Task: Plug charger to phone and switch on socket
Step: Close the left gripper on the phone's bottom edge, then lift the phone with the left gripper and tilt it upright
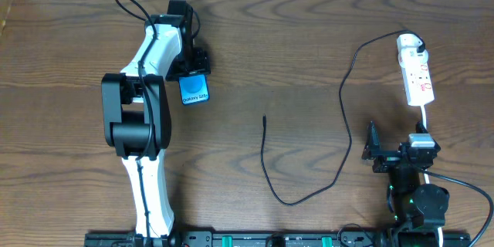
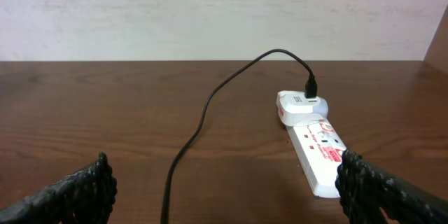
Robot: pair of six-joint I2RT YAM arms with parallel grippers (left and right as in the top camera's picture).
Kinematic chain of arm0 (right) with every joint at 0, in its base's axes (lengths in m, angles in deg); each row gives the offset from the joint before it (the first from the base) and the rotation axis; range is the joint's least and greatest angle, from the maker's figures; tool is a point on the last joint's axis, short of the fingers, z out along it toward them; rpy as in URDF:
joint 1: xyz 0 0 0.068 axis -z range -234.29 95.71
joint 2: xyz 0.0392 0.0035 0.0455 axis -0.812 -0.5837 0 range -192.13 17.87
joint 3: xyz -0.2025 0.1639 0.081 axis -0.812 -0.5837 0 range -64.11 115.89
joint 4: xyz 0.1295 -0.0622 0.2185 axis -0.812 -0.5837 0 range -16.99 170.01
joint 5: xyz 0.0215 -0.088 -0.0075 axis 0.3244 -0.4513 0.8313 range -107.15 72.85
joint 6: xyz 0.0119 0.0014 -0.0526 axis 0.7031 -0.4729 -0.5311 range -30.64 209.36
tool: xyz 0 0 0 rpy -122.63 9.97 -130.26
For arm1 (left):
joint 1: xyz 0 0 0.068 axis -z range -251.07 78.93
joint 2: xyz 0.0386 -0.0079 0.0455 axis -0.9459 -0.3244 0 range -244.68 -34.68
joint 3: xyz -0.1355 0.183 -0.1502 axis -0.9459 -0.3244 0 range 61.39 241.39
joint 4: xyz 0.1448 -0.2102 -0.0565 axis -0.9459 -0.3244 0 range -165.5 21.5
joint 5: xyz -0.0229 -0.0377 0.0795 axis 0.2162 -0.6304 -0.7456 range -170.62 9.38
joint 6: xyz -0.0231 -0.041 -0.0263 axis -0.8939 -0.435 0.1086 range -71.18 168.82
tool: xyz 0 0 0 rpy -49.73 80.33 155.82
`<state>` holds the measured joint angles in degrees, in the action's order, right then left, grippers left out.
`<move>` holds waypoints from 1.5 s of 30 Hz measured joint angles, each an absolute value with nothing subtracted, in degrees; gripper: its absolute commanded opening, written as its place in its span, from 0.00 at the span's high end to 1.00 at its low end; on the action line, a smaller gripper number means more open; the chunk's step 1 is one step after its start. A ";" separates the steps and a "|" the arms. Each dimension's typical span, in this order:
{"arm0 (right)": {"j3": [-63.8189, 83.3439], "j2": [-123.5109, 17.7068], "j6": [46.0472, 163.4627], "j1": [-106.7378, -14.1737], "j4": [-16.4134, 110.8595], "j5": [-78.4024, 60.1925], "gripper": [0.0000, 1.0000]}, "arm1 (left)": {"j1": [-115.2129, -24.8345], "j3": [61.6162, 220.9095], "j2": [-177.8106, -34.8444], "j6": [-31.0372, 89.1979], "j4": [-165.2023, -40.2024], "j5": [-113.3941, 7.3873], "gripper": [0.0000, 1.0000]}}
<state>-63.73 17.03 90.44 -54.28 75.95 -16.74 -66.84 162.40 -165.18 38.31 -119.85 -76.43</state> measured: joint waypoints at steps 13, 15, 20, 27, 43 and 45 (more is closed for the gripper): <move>-63.71 17.03 90.44 -54.28 75.95 -16.74 0.01 | -66.84 162.40 -164.98 38.31 -119.81 -76.41 0.93; -63.73 17.03 90.44 -54.28 75.95 -16.74 0.01 | -66.84 162.40 -164.85 38.31 -119.83 -76.39 0.93; -63.73 17.03 90.46 -54.28 75.95 -16.74 0.01 | -66.82 162.38 -162.95 38.31 -119.85 -75.93 0.93; -63.73 17.03 90.46 -54.28 75.95 -16.74 0.01 | -66.78 162.38 -156.28 38.31 -120.59 -75.78 0.93; -63.71 17.03 90.44 -54.28 75.95 -16.74 0.01 | -66.80 162.38 -150.27 34.77 -126.28 -45.18 0.93; -63.73 17.03 90.46 -54.28 75.95 -16.74 0.01 | -66.76 162.38 -150.27 32.02 -126.08 -37.24 0.93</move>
<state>-63.73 17.03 90.46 -54.28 75.95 -16.74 -66.76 162.38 -150.27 32.02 -126.08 -37.24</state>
